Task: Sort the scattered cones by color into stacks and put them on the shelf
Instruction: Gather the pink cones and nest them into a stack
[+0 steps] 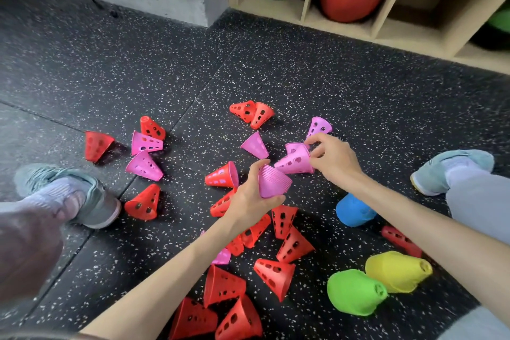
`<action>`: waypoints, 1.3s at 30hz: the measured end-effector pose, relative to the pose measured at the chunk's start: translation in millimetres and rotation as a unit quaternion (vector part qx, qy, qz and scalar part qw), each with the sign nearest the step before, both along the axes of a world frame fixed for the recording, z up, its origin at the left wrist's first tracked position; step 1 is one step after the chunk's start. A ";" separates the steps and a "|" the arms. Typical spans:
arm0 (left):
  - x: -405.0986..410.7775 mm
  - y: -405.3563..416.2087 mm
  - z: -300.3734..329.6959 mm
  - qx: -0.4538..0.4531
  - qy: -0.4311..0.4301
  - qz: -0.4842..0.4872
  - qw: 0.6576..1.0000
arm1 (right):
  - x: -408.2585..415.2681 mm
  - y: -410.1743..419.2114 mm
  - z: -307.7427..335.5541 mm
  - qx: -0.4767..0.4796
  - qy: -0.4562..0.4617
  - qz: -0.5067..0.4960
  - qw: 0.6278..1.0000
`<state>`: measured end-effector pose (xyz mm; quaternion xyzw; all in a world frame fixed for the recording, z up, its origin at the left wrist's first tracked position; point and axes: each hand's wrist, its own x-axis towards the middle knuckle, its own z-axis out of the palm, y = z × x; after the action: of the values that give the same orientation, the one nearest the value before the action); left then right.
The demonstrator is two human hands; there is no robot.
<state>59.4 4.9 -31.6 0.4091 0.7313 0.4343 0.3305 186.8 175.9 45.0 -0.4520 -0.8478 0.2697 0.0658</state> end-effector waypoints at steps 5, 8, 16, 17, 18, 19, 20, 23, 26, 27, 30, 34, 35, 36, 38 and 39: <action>11.2 -2.3 24.8 0.047 -0.004 0.016 0.999 | -3.3 -7.3 59.7 0.025 0.003 0.087 0.996; 21.0 -2.0 44.0 0.085 -0.023 0.032 0.996 | 2.4 -5.7 96.1 0.018 0.010 0.134 0.991; 40.9 6.5 86.6 0.161 -0.065 0.059 0.983 | 15.0 -6.1 139.5 -0.045 0.051 0.256 0.964; 41.6 9.0 88.7 0.170 -0.072 0.068 0.980 | 14.1 -4.2 141.2 -0.053 0.057 0.263 0.962; 41.8 12.0 90.0 0.178 -0.076 0.077 0.978 | 13.1 -1.7 142.2 -0.060 0.066 0.266 0.960; 41.8 14.7 92.1 0.182 -0.081 0.086 0.976 | 12.6 1.2 142.6 -0.064 0.074 0.267 0.959; 41.9 17.9 93.4 0.185 -0.081 0.095 0.975 | 11.8 4.4 142.1 -0.063 0.082 0.267 0.958; 44.5 26.4 95.5 0.195 -0.072 0.102 0.973 | 10.9 12.8 139.2 -0.057 0.098 0.279 0.954; 44.5 36.3 90.7 0.199 -0.083 0.102 0.971 | 9.6 21.2 137.0 -0.043 0.092 0.286 0.953; 43.9 40.8 89.2 0.199 -0.090 0.104 0.970 | 10.0 23.4 136.8 -0.042 0.087 0.286 0.953; 42.2 57.1 84.7 0.190 -0.091 0.111 0.971 | 11.2 26.2 133.7 -0.060 0.078 0.280 0.955; 35.2 78.6 87.3 0.181 -0.076 0.079 0.977 | 10.2 34.5 131.8 -0.030 0.076 0.266 0.960; 32.6 83.0 88.7 0.178 -0.072 0.063 0.979 | 10.0 37.3 132.6 -0.020 0.072 0.261 0.963; 30.6 86.8 91.0 0.177 -0.072 0.050 0.980 | 9.5 39.4 134.2 -0.003 0.061 0.257 0.964; 27.8 94.5 95.2 0.180 -0.080 0.024 0.980 | 8.6 41.9 136.8 0.045 0.034 0.251 0.966; 26.6 98.0 96.6 0.185 -0.088 0.013 0.979 | 7.8 42.8 137.7 0.063 0.024 0.248 0.966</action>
<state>86.0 102.9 65.0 0.4142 0.6117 0.6004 0.3063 194.6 218.7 182.7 -0.2158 -0.9469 0.2342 0.0455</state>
